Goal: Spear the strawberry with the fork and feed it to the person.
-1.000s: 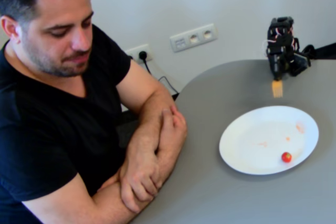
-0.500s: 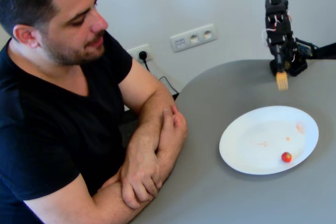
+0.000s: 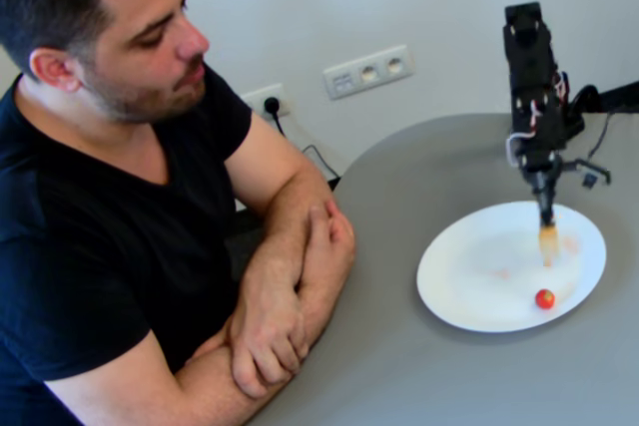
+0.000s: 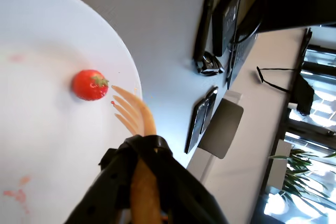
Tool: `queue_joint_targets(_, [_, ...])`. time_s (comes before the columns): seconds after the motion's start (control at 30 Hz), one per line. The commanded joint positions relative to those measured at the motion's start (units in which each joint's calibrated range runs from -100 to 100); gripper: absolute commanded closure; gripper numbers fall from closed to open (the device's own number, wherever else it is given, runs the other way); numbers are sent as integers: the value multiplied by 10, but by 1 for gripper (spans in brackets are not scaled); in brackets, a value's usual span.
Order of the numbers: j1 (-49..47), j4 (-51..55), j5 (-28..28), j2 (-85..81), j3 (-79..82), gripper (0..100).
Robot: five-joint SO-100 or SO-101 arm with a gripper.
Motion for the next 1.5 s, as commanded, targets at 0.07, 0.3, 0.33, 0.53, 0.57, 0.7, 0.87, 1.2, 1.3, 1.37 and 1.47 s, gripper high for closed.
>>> queue_joint_targets(0.07, [28,-5,3,40,-86,99])
queue_joint_targets(0.3, [25,2,-3,117,-122,99])
queue_joint_targets(0.33, [23,3,-3,127,-122,99])
queue_joint_targets(0.53, [21,10,-3,140,-122,99])
queue_joint_targets(0.57, [21,9,-3,141,-122,99])
queue_joint_targets(0.7, [13,3,-3,144,-122,99])
queue_joint_targets(0.87, [13,6,-3,177,-143,99])
queue_joint_targets(1.2, [14,10,-3,206,-170,99])
queue_joint_targets(1.3, [13,39,-3,206,-175,99])
queue_joint_targets(1.37, [16,104,-3,206,-205,99])
queue_joint_targets(1.47, [22,161,-19,217,-251,99])
